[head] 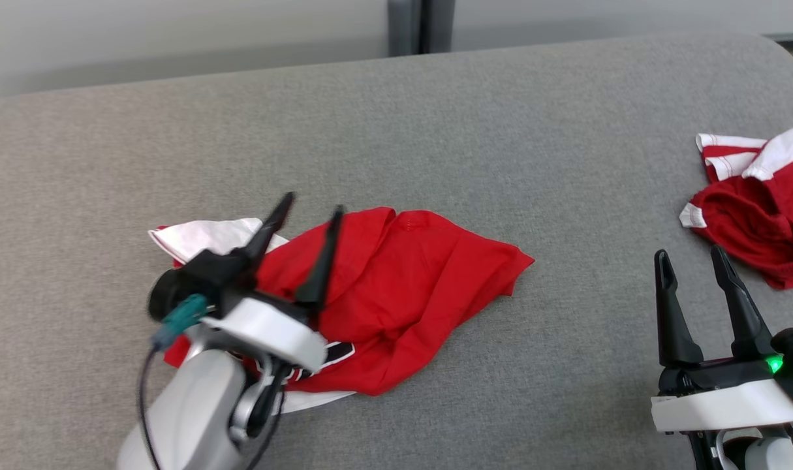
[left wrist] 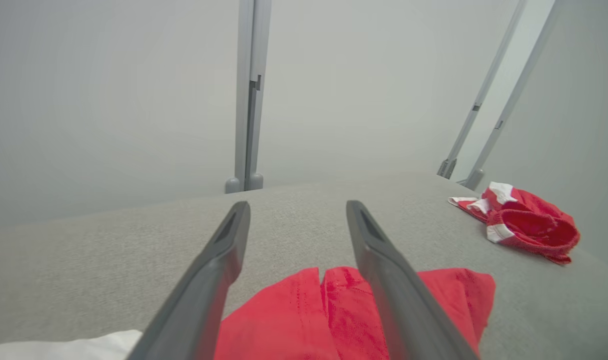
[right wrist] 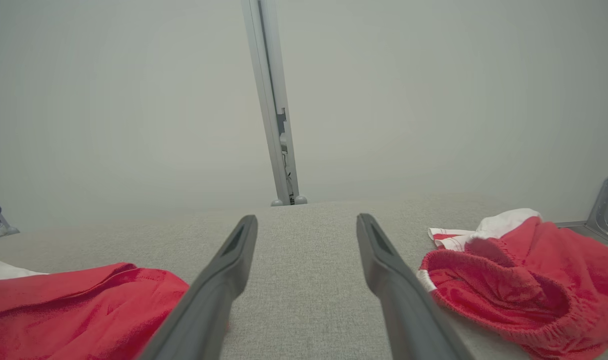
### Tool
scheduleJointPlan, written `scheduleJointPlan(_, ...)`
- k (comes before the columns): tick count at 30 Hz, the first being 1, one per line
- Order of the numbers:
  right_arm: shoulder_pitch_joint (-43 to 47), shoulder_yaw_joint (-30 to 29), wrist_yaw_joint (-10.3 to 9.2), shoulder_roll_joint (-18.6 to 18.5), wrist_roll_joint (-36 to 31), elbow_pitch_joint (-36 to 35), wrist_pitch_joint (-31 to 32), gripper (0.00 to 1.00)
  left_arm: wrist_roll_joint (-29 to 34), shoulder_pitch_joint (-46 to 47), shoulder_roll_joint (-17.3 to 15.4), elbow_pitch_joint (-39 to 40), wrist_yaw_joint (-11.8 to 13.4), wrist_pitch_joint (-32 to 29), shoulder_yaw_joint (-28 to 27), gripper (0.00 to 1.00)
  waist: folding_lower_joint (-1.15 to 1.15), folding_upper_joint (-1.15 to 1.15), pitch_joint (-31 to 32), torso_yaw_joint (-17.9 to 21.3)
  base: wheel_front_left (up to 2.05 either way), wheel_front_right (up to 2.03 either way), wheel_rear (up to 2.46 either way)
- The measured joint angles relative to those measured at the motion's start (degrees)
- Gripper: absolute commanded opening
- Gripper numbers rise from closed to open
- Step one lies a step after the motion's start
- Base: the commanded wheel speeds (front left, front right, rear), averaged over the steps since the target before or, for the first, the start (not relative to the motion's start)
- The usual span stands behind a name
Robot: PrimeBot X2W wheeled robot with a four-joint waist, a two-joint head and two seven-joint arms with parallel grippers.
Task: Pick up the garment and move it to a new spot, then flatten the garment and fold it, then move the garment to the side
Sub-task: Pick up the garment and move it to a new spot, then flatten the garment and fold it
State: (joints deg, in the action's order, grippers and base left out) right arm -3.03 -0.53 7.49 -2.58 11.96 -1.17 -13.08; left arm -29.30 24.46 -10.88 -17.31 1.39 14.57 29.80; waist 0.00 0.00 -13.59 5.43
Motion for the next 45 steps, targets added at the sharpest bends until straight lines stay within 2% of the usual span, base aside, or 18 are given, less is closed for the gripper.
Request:
scheduleJointPlan(7,1.03,0.03,0.00,-0.62,-0.35,0.10,0.94,1.00,-2.07,-8.10,-4.36,4.59,4.67,0.26,-9.01,1.00,0.00,0.00,2.78,-2.84,0.00,0.00,0.00)
scheduleJointPlan(12,1.43,0.34,0.00,-0.77,-0.35,0.11,1.44,1.00,-2.04,-12.43,-6.45,7.77,5.89,0.32,-13.32,1.00,0.00,0.00,3.87,-4.35,0.00,0.00,0.00)
scheduleJointPlan(16,2.59,0.13,0.00,-1.07,-0.35,0.11,1.86,1.00,-1.93,-16.94,-7.67,9.98,5.67,0.32,-15.40,1.00,0.00,0.00,4.99,-5.41,0.00,0.00,0.00)
scheduleJointPlan(21,4.48,-0.54,0.00,-1.37,-0.42,-0.02,2.57,1.00,-1.08,-21.40,-8.89,12.05,4.76,0.32,-15.18,1.00,0.00,0.00,6.81,-6.15,0.00,0.00,0.00)
scheduleJointPlan(28,7.47,-1.25,0.00,-1.45,-0.43,-0.86,3.85,1.00,0.04,-25.29,-9.72,15.50,4.80,0.23,-13.39,1.00,0.00,0.00,9.48,-6.49,0.00,0.00,0.00)
scheduleJointPlan(45,10.63,-2.04,0.00,-0.92,-1.00,-3.98,5.76,1.00,0.21,-26.81,-10.39,17.29,5.50,-1.43,-12.13,1.00,0.00,0.00,10.75,-6.34,0.00,0.00,0.00)
